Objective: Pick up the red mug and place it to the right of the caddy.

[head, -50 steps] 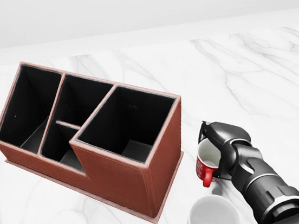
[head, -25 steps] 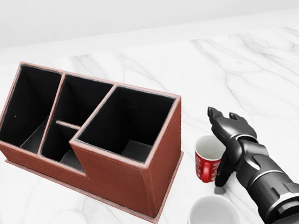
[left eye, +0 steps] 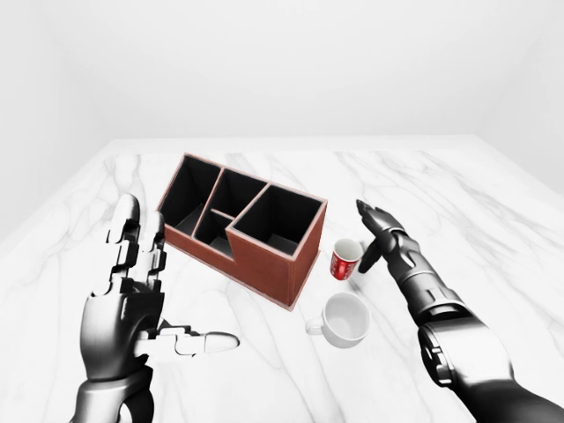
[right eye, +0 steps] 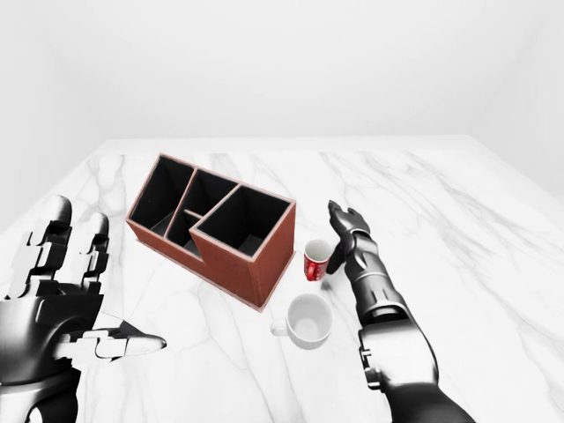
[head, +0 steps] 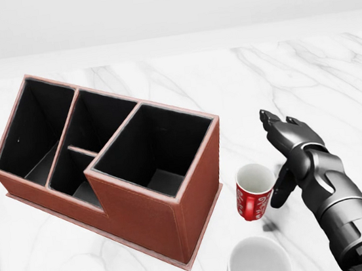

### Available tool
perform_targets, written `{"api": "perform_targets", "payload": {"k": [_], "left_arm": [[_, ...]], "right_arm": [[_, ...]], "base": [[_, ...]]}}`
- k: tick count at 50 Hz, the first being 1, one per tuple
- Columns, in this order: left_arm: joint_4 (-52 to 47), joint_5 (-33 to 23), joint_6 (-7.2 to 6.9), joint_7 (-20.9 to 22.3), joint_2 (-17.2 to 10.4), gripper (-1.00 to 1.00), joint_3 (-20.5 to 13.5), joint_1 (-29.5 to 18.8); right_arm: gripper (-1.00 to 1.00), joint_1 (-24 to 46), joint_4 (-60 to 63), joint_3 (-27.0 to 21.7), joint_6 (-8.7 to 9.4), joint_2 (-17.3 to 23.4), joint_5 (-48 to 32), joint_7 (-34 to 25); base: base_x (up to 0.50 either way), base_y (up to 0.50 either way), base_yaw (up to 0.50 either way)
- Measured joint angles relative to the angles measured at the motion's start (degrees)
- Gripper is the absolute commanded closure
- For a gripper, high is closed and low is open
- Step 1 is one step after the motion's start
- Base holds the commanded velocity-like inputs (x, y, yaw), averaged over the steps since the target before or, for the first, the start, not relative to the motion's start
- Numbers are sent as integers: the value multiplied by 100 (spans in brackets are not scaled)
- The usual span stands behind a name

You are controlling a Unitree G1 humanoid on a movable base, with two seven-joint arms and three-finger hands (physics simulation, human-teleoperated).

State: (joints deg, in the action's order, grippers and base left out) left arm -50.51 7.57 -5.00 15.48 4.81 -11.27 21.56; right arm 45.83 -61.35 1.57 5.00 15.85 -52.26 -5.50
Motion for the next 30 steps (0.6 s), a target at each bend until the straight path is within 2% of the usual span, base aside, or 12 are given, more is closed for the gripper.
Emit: {"api": "perform_targets", "payload": {"k": [8,14,30], "left_arm": [[-8,-18,0,-6,-2,-100,36,19],[-3,-54,0,-22,-9,-100,102,50],[-134,-79,0,-31,-24,-100,258,210]], "right_arm": [[-100,-442,1560,-248,0,171,13,-935],[-100,-929,3006,-432,0,148,51,-1651],[-100,-2666,7171,-492,0,-525,288,-3093]], "base": [[0,0,0],[0,0,0],[0,0,0]]}}
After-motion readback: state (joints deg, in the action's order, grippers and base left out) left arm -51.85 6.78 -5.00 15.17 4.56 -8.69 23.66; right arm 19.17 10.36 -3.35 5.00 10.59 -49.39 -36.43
